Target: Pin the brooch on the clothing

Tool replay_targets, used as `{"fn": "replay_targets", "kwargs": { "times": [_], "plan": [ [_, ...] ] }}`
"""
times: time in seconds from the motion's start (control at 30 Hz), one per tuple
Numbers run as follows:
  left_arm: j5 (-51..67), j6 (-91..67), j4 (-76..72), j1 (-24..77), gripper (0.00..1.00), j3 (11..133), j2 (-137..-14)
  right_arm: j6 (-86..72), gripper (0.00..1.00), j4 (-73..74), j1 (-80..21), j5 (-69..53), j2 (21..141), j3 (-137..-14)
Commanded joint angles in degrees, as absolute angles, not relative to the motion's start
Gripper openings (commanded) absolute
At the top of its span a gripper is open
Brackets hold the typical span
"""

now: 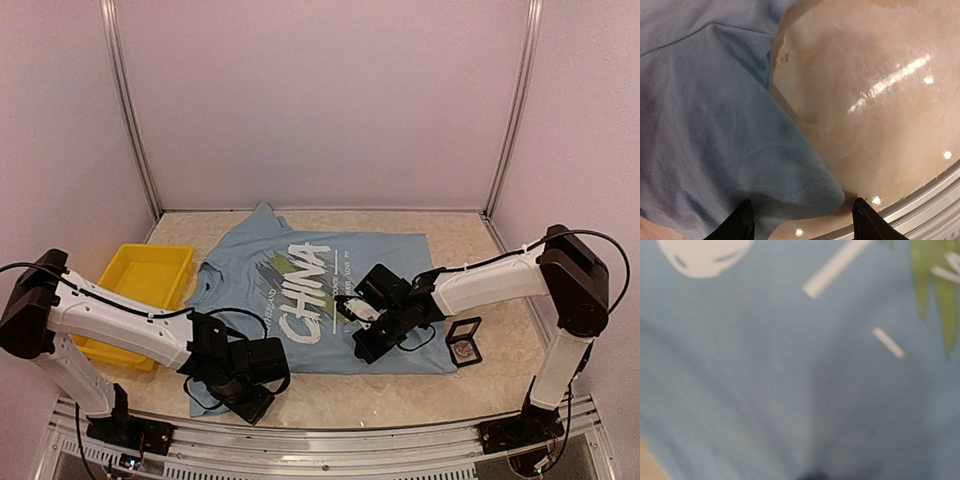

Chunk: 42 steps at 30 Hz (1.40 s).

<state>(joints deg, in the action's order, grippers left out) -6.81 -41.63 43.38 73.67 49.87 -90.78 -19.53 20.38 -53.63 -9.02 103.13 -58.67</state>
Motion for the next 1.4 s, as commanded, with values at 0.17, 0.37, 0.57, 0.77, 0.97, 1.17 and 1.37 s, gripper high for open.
{"fn": "replay_targets", "kwargs": {
  "times": [0.17, 0.37, 0.57, 0.77, 0.97, 1.17, 1.37],
  "plan": [
    [-6.59, -41.1, 42.17, 76.47, 0.46, 48.96, -96.23, -21.09, 0.0, 23.02, -55.39, -4.34, 98.51, -57.56],
    [-8.82, -40.04, 42.27, 78.87, 0.0, 50.11, -96.53, -21.76, 0.0, 21.81, -55.8, -4.12, 97.69, -55.2],
    [-4.34, -38.78, 43.77, 81.18, 0.0, 53.32, -96.31, -21.71, 0.0, 22.81, -55.81, -3.68, 96.85, -53.82],
    [1.25, -35.37, 45.03, 81.18, 0.03, 55.76, -97.88, -20.87, 0.0, 25.83, -55.76, -2.79, 95.28, -54.37],
    [2.9, -30.91, 46.39, 80.46, 0.45, 58.93, -97.31, -20.52, 0.0, 30.45, -55.81, -0.47, 93.21, -55.83],
    [0.71, -26.39, 42.24, 74.37, 0.47, 59.72, -90.5, -23.51, 0.0, 34.64, -54.91, 7.01, 91.14, -55.27],
    [-1.31, -29.2, 30.54, 58.3, 0.42, 50.24, -77.22, -25.94, 0.0, 33.96, -51.59, 7.38, 90.87, -52.73]
  ]
}}
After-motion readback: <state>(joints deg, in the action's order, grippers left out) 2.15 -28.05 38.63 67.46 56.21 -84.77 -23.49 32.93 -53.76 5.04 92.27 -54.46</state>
